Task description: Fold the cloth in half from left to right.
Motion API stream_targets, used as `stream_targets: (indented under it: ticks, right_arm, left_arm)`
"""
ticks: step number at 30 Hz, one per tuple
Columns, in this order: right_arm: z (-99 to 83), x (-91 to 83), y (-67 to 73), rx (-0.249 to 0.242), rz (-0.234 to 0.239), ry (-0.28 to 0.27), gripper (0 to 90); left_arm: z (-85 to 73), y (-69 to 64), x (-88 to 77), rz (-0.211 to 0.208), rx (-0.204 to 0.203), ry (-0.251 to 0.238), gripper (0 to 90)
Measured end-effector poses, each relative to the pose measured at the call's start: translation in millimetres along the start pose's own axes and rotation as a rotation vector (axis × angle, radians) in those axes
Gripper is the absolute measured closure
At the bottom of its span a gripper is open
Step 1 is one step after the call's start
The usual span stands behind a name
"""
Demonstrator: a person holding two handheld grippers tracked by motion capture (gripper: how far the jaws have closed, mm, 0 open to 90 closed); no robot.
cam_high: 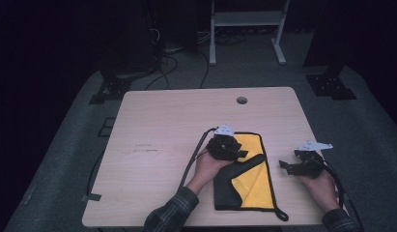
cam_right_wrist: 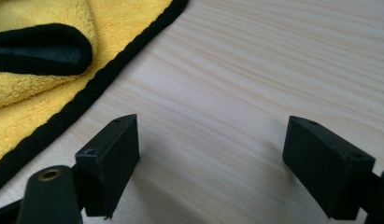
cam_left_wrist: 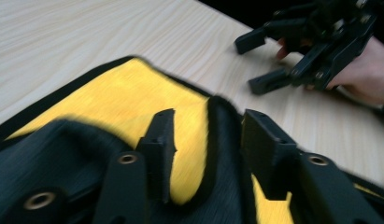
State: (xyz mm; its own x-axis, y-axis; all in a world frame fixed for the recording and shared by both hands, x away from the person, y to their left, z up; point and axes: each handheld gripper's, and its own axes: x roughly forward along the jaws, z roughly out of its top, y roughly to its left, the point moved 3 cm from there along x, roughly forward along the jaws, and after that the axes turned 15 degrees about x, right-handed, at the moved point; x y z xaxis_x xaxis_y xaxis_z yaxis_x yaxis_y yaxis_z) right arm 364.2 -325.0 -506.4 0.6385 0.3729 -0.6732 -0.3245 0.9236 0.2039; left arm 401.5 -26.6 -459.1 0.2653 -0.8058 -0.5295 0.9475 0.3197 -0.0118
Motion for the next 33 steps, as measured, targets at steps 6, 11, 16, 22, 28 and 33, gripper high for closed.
stream_targets:
  ticks: [6, 11, 16, 22, 28, 33]
  right_arm:
    - [-0.1, -0.1, 0.0, 0.000, 0.000, -0.002, 17.5]
    - [-0.1, -0.1, 0.0, 0.000, 0.000, -0.002, 17.5]
    - [-0.1, 0.0, -0.1, -0.001, 0.000, -0.003, 17.5]
    - [-0.1, -0.1, -0.1, -0.001, 0.000, -0.002, 17.5]
    - [-0.2, -0.1, 0.0, 0.000, 0.000, -0.002, 17.5]
    - [-0.2, -0.1, 0.0, 0.001, 0.000, -0.002, 17.5]
  left_arm:
    - [-19.2, 4.5, -23.2, 0.088, 0.004, 0.027, 45.9]
    - [-35.6, 10.1, -34.9, 0.127, 0.000, 0.072, 42.5]
    - [-51.7, 14.9, -41.1, 0.162, -0.019, 0.111, 42.4]
    - [-62.5, 14.0, -40.2, 0.167, -0.029, 0.155, 42.3]
    - [-66.0, 6.1, -35.9, 0.180, -0.003, 0.187, 42.4]
    - [-65.5, -0.4, -34.6, 0.187, 0.046, 0.196, 53.0]
